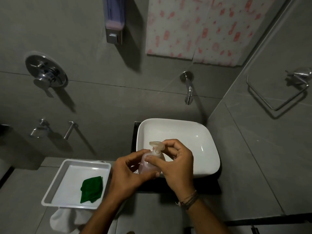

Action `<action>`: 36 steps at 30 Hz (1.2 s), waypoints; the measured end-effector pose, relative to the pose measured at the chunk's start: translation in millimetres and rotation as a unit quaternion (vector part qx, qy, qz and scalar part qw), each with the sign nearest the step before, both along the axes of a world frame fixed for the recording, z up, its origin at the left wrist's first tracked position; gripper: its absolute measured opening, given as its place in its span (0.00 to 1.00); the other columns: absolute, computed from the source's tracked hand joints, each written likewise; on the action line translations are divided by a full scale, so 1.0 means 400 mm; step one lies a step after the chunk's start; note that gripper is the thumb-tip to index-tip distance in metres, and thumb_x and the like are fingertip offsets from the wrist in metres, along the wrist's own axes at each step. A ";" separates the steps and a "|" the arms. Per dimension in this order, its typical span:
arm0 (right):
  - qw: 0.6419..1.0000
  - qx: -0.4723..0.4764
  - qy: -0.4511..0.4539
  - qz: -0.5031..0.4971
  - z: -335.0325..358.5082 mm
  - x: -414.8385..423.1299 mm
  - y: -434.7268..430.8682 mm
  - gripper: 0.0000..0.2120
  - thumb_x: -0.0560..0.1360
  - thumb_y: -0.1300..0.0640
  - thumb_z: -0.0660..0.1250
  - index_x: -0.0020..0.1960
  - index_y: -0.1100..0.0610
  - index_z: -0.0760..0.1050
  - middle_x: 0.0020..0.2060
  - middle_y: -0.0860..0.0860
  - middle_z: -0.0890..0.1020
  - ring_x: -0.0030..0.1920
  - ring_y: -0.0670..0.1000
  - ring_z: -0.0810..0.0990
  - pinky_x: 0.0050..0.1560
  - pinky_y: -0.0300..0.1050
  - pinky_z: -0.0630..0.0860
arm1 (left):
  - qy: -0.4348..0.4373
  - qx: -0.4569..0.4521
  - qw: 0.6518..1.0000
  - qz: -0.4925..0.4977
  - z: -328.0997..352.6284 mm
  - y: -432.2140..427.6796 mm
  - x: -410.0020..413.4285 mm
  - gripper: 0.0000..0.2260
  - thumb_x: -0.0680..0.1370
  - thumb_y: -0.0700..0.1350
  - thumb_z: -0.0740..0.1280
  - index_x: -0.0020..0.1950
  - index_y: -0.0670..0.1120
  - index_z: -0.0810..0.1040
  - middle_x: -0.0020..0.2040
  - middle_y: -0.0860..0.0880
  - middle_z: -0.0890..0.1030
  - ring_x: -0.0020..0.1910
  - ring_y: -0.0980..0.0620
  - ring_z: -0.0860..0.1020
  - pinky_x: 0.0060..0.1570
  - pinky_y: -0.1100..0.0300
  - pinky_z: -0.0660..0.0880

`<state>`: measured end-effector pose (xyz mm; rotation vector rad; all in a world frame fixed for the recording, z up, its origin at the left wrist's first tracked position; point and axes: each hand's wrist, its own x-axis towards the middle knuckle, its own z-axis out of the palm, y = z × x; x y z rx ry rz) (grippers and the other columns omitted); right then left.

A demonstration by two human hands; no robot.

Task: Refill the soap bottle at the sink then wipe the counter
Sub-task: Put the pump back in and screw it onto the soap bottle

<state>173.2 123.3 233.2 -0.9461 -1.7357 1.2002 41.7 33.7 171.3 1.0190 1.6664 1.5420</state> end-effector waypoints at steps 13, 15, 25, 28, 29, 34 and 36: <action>0.999 -0.032 -0.012 0.025 0.025 0.011 0.002 0.26 0.60 0.47 0.84 0.55 0.45 0.79 0.47 0.41 0.88 0.49 0.45 0.88 0.49 0.41 0.85 | 0.002 0.000 1.000 0.006 0.006 -0.014 -0.007 0.29 0.65 0.45 0.88 0.65 0.53 0.86 0.58 0.54 0.89 0.60 0.47 0.87 0.61 0.43 0.84; 0.998 -0.010 -0.048 0.032 0.051 0.028 0.018 0.28 0.59 0.40 0.83 0.57 0.44 0.80 0.49 0.38 0.87 0.52 0.42 0.86 0.52 0.39 0.83 | 0.006 0.002 1.000 0.006 0.010 -0.020 -0.013 0.30 0.64 0.46 0.88 0.65 0.53 0.86 0.58 0.55 0.89 0.60 0.48 0.87 0.62 0.44 0.84; 0.888 0.125 -0.366 0.247 0.250 -0.008 0.106 0.08 0.69 0.45 0.76 0.45 0.46 0.86 0.39 0.41 0.86 0.38 0.45 0.83 0.40 0.46 0.83 | 0.043 0.010 0.998 -0.044 0.031 -0.036 -0.048 0.28 0.63 0.52 0.87 0.62 0.62 0.86 0.56 0.58 0.90 0.57 0.53 0.88 0.55 0.58 0.85; 0.832 0.204 -0.405 0.319 0.285 -0.035 0.112 0.11 0.66 0.51 0.76 0.48 0.46 0.86 0.39 0.38 0.86 0.37 0.42 0.84 0.38 0.37 0.80 | 0.047 0.008 0.997 -0.062 0.030 -0.036 -0.062 0.28 0.63 0.52 0.87 0.62 0.64 0.86 0.56 0.58 0.90 0.56 0.53 0.88 0.54 0.60 0.85; 0.814 0.230 -0.414 0.338 0.294 -0.045 0.114 0.12 0.67 0.52 0.76 0.50 0.45 0.86 0.39 0.36 0.84 0.37 0.41 0.84 0.38 0.35 0.79 | 0.043 0.005 0.997 -0.065 0.028 -0.036 -0.066 0.28 0.63 0.52 0.88 0.62 0.63 0.86 0.56 0.58 0.90 0.56 0.53 0.88 0.54 0.60 0.85; 0.750 0.332 -0.425 0.382 0.316 -0.093 0.112 0.19 0.69 0.62 0.78 0.55 0.44 0.86 0.44 0.39 0.84 0.41 0.41 0.84 0.43 0.40 0.79 | 0.014 0.012 0.997 -0.070 0.020 -0.043 -0.098 0.30 0.62 0.54 0.89 0.63 0.60 0.86 0.56 0.55 0.90 0.57 0.53 0.88 0.50 0.62 0.84; 0.737 0.357 -0.419 0.392 0.317 -0.102 0.105 0.21 0.70 0.67 0.75 0.56 0.45 0.86 0.47 0.41 0.86 0.43 0.41 0.85 0.46 0.44 0.81 | 0.007 0.011 0.998 -0.068 0.020 -0.047 -0.109 0.31 0.62 0.54 0.89 0.63 0.59 0.87 0.56 0.55 0.90 0.56 0.54 0.89 0.49 0.64 0.83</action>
